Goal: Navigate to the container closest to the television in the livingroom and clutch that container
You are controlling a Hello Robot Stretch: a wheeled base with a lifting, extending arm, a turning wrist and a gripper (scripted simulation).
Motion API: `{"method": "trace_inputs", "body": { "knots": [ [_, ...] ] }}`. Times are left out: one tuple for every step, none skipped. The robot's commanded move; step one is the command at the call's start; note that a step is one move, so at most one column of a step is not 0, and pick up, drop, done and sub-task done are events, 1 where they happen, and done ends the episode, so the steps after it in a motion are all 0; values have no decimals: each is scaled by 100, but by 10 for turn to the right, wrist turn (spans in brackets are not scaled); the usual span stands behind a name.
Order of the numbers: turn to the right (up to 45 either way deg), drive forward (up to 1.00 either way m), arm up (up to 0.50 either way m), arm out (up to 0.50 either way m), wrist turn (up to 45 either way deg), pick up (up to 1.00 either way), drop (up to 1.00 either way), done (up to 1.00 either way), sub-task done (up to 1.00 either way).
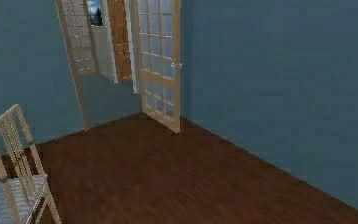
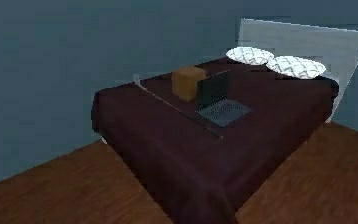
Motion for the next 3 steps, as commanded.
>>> {"method": "trace_inputs", "body": {
  "knots": [
    [60,0,0,0,0,0,0,0,0],
    [0,40,0,0,0,0,0,0,0],
    [-240,0,0,0,0,0,0,0,0]
  ]
}}
